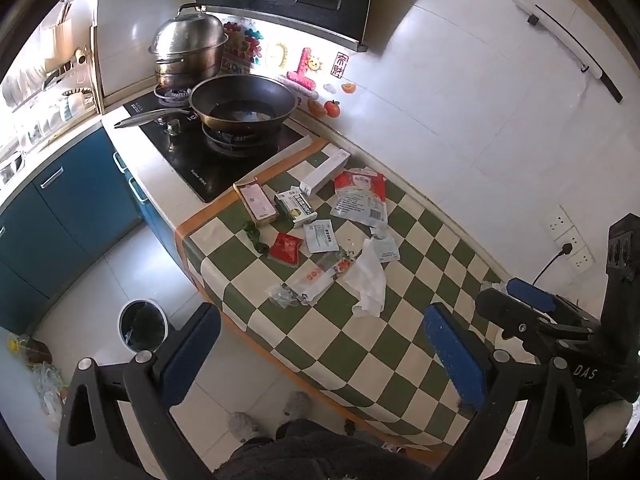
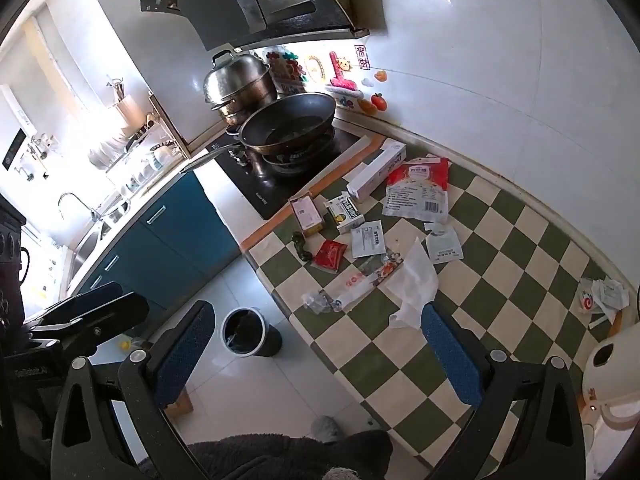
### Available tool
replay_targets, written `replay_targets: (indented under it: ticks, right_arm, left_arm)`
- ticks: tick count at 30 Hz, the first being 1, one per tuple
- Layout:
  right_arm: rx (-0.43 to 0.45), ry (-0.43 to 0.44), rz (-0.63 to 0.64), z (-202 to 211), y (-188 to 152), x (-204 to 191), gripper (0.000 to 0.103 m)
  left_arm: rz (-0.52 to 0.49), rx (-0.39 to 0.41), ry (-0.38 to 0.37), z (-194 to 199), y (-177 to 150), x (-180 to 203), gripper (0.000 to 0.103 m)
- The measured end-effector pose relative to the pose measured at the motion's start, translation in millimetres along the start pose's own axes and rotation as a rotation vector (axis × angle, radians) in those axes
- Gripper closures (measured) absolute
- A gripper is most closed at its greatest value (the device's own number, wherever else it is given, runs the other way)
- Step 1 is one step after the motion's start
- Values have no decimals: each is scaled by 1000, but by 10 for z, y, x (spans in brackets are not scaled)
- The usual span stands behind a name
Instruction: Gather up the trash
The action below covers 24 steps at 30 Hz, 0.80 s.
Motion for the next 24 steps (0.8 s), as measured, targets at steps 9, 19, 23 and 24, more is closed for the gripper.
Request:
replay_targets:
  ticks: [9, 19, 23, 24]
  right_arm:
    - [0, 2, -1, 26, 2, -21, 0]
    - [2, 4, -2, 40, 2, -22, 0]
    - [1, 5, -4, 33, 3, -19, 0]
    - [2, 7, -3, 38, 3, -15, 0]
  left_arm:
    - [20, 3, -24, -23, -45, 33, 0]
    - [25, 4, -33, -26, -58, 10, 0]
    - [25, 4, -35, -26, -53, 9, 0]
    - [26, 4, -33, -21, -46, 8, 0]
Point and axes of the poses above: each gripper's, at about its wrist camera, not at the fingertips, and z roughly against the way its jaws point, x to its right, y to its top, the point moved 8 cm from there along -z, roughly the way its jaws point, and after that the axes turned 5 degrees about -y, right-handed, at the moved point
